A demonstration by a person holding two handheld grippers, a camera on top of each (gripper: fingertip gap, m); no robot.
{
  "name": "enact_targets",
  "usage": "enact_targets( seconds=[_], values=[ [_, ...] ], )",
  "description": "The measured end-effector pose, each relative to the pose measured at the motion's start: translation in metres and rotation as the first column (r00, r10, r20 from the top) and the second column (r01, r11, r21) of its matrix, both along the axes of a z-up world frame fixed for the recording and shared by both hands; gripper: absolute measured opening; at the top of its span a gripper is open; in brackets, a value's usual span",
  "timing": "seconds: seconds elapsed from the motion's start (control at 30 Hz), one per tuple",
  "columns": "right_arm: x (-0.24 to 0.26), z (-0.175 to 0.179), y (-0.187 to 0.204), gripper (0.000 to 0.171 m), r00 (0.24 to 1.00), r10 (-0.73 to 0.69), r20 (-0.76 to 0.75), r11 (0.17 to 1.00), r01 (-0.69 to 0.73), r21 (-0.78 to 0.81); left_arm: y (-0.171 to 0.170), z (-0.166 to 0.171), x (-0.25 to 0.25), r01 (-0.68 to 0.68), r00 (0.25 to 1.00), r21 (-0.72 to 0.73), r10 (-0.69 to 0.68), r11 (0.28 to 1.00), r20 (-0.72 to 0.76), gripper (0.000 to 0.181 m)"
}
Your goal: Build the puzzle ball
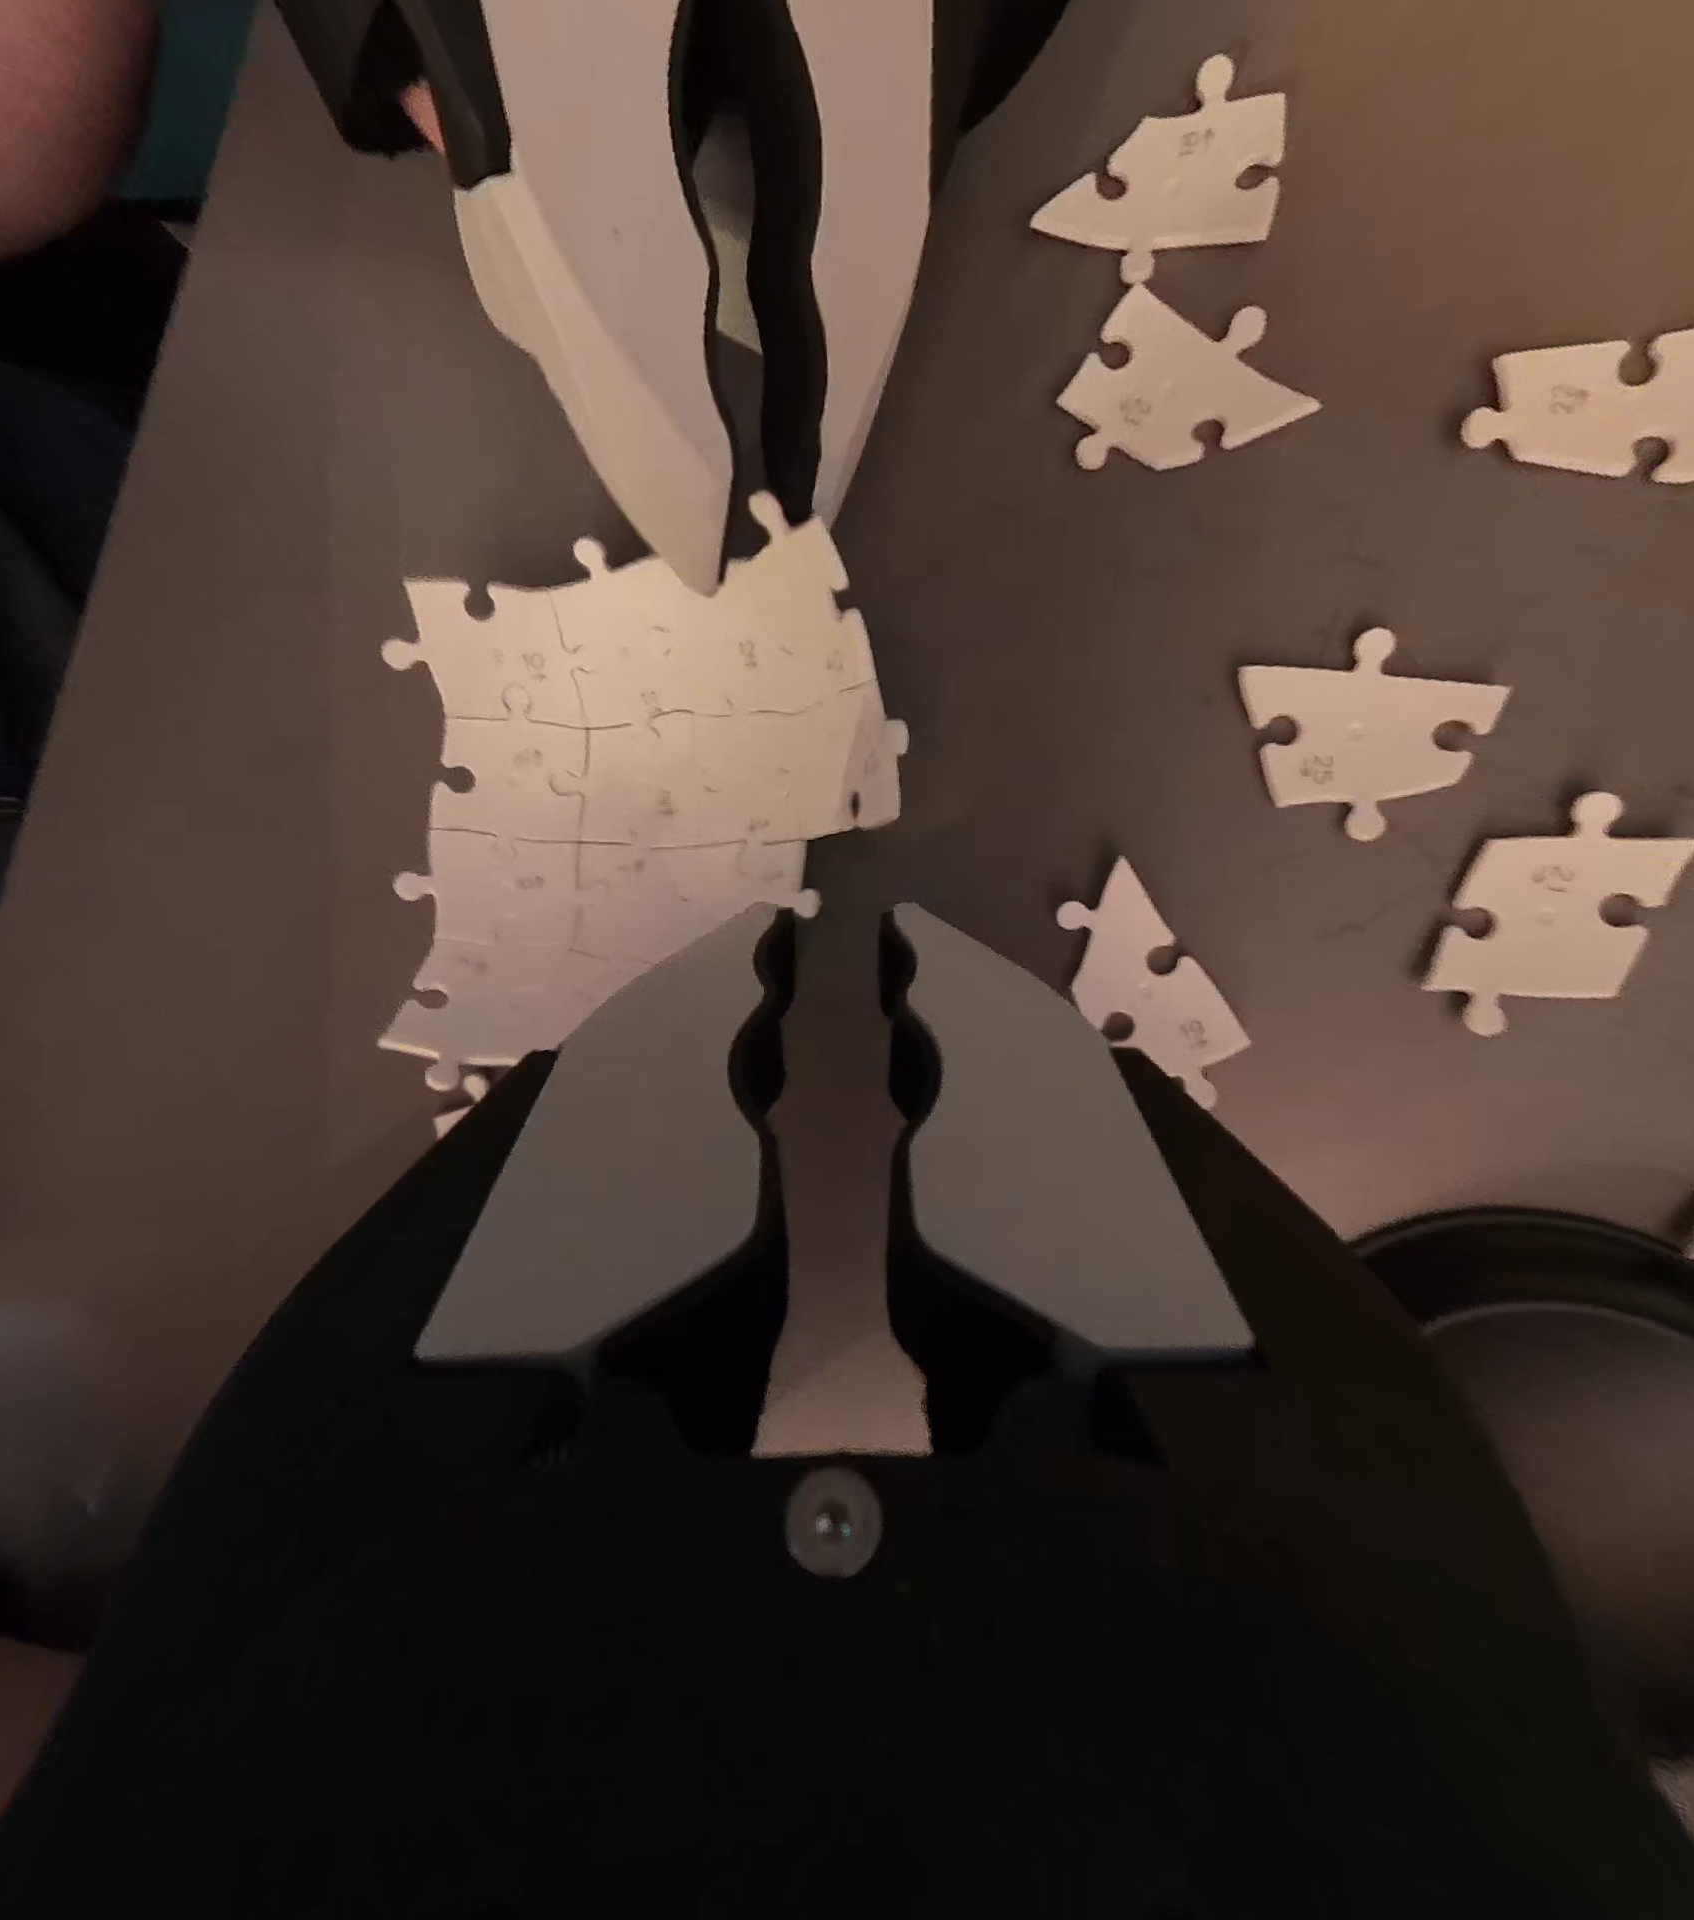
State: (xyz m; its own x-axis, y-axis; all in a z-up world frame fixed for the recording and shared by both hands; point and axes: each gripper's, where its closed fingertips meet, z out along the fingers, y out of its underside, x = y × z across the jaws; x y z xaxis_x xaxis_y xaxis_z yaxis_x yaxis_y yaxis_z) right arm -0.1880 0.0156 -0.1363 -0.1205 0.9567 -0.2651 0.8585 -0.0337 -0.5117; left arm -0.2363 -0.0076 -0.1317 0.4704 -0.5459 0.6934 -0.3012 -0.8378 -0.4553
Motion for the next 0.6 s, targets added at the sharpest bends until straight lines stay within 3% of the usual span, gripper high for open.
enact_targets(
  seconds=[0.3,0.6],
  values=[
    [0.0,-0.01,-0.01,0.018,1.0,0.003,0.018,0.998,-0.002,-0.066,-0.001,-0.015,0.006,0.002,0.996,-0.012,-0.003,1.0,-0.088,0.009],
    [0.003,-0.009,-0.016,0.016,1.0,0.024,0.017,0.996,-0.023,-0.084,0.001,-0.011,0.009,-0.011,1.0,-0.039,0.01,0.999,-0.026,0.003]
  ],
)
